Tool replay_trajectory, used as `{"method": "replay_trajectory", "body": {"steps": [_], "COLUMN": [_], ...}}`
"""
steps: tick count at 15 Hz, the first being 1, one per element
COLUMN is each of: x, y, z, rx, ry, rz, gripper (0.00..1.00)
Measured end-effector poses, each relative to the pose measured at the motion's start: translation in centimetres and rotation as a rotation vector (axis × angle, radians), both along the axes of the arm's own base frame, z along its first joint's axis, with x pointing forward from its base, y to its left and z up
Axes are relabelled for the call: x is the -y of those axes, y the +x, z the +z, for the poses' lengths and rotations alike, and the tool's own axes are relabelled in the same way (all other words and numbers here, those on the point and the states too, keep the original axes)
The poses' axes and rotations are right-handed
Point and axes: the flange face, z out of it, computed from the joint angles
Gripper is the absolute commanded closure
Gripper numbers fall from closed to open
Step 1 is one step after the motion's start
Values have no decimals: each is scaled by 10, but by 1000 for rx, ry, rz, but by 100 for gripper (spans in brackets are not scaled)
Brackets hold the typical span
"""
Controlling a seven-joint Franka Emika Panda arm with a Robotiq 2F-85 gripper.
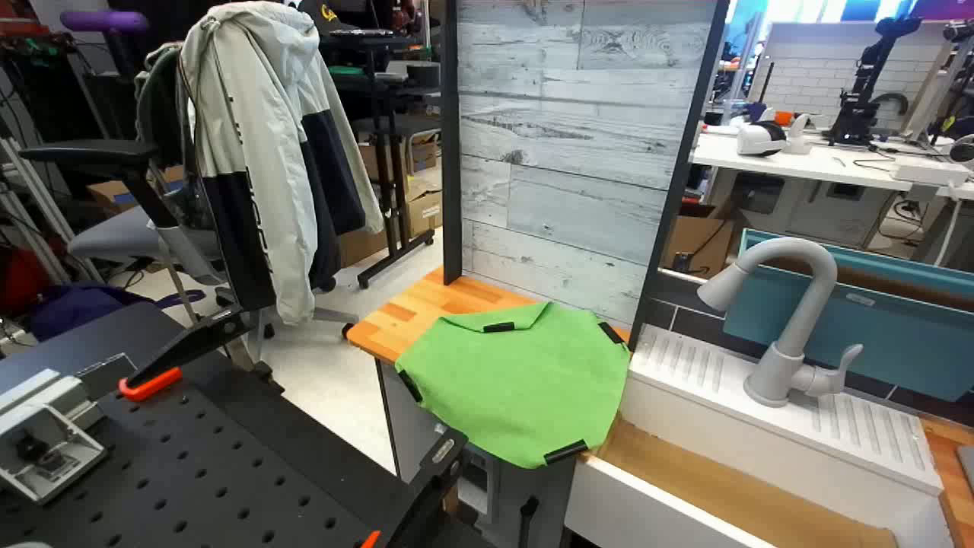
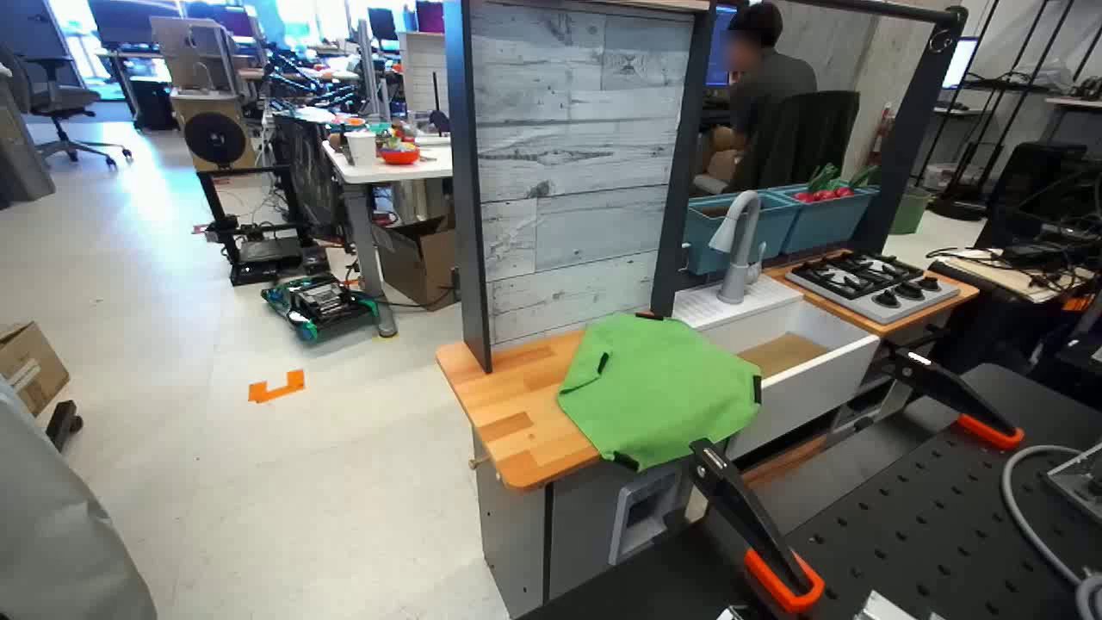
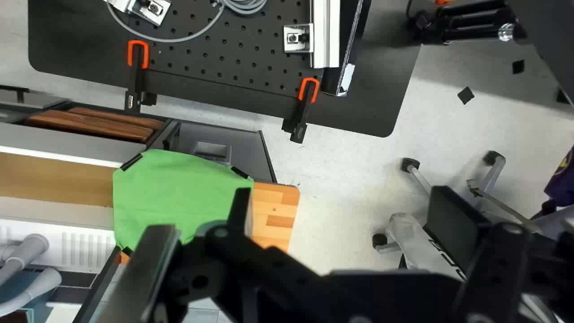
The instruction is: Fold the towel in half
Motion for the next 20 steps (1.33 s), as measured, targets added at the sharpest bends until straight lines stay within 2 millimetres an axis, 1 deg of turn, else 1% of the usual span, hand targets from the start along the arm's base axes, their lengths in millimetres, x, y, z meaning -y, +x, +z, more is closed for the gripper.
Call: {"method": "replay_trajectory", "body": {"steps": [12,15,17,20], "x": [0,4,11,26], "y": [0,3,11,34], "z": [0,-1,-5,-22], "rx": [1,8,31,77], "ry": [0,2,10,36], "rz": [0,-16,-57,-171], "gripper": [0,0,0,0]}}
